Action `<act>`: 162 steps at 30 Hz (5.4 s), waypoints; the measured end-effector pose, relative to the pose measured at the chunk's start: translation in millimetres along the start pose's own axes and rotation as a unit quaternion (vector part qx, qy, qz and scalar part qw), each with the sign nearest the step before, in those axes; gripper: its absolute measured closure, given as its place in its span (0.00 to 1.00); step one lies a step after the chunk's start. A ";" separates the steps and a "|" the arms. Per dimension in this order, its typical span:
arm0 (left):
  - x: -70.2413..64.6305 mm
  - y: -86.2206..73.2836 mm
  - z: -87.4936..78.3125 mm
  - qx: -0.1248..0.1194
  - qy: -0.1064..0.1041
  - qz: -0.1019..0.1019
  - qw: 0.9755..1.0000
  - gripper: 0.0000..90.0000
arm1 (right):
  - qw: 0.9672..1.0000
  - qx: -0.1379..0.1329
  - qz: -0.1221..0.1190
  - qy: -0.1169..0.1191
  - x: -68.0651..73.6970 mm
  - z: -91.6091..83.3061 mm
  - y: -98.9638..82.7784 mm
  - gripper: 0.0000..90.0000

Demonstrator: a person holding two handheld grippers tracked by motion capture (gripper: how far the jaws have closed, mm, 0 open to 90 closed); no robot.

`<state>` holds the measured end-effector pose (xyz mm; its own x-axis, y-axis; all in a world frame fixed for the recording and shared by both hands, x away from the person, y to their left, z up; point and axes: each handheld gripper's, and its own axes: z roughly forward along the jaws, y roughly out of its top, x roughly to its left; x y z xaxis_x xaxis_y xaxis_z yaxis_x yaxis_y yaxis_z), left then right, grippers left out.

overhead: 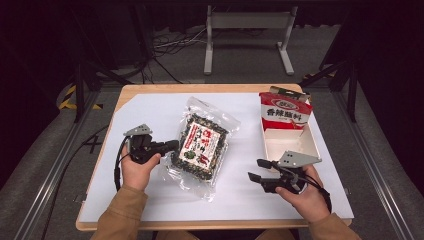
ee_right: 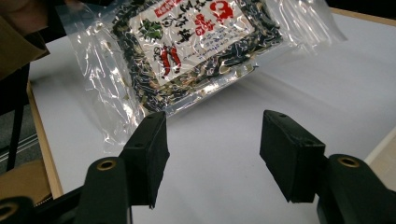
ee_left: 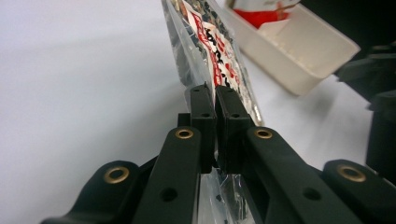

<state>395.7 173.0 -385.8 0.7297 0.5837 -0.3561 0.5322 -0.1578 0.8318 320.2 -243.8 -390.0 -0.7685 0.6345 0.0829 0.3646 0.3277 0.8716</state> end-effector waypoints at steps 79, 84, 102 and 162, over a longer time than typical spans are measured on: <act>-81.1 12.4 -21.4 -0.054 -0.146 0.168 0.974 1.00 | 0.974 -0.178 0.017 0.136 1.2 -28.4 39.9 0.76; -79.9 10.5 -17.4 -0.044 -0.143 0.165 0.975 1.00 | 0.977 -0.170 0.006 0.129 2.7 -29.1 41.6 0.76; -72.5 8.0 -17.0 -0.033 -0.148 0.162 0.975 0.81 | 0.971 -0.146 -0.050 0.185 4.1 -43.8 56.1 0.85; -5.4 -10.9 -43.7 0.047 0.068 0.098 0.992 0.38 | 0.991 -0.120 -0.047 0.028 -57.2 -131.7 105.4 0.85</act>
<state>367.2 206.4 -374.4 0.7618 0.6358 -0.1246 0.4274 -0.3487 0.8341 333.3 -337.7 -239.2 -0.8237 0.5667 0.0174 0.1601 0.2031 0.9660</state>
